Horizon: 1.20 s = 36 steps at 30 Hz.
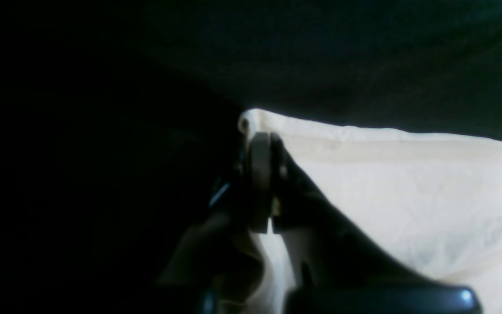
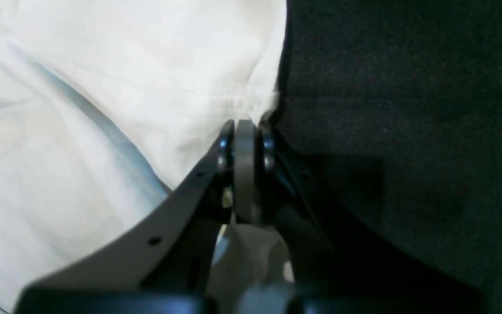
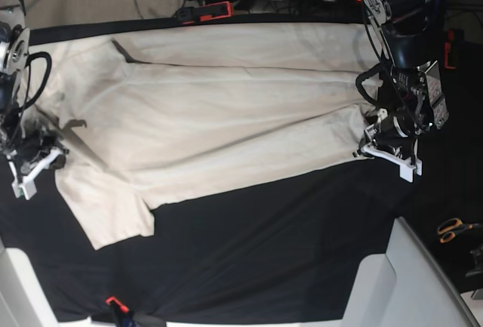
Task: Fold the T-shirt properly
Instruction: 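Fold the gripped side edge inward over the shirt body with the left gripper, then move both grippers along the shirt sides to the hem corners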
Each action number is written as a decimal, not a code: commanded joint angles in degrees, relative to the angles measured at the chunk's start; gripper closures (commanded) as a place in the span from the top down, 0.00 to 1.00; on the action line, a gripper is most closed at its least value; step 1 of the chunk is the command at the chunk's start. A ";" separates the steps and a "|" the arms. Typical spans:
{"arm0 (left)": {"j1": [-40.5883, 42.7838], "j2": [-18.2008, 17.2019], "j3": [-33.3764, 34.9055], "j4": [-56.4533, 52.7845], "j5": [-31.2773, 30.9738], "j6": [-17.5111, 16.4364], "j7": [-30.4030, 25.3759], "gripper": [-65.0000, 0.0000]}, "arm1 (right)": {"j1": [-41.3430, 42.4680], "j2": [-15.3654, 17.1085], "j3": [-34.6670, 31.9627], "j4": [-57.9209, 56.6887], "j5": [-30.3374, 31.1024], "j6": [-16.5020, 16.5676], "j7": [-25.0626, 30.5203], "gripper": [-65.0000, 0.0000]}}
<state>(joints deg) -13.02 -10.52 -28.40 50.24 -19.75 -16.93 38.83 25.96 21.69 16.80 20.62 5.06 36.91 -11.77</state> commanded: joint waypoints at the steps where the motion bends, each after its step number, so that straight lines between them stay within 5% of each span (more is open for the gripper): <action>1: -0.57 -0.42 0.14 0.53 1.15 0.18 1.83 0.00 | 1.34 0.77 0.30 0.78 0.43 0.24 0.82 0.01; 14: -3.73 -2.18 6.38 10.20 0.63 0.18 2.09 0.00 | 1.52 0.86 0.13 8.26 0.43 0.24 0.82 0.01; 36: -5.31 -2.97 5.94 16.79 0.54 0.18 2.18 0.00 | 2.92 2.53 -0.05 11.07 0.35 0.24 1.18 0.01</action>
<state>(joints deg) -16.84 -12.58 -22.31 65.69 -18.48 -16.51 42.70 26.92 23.03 16.64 30.35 4.49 36.93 -12.01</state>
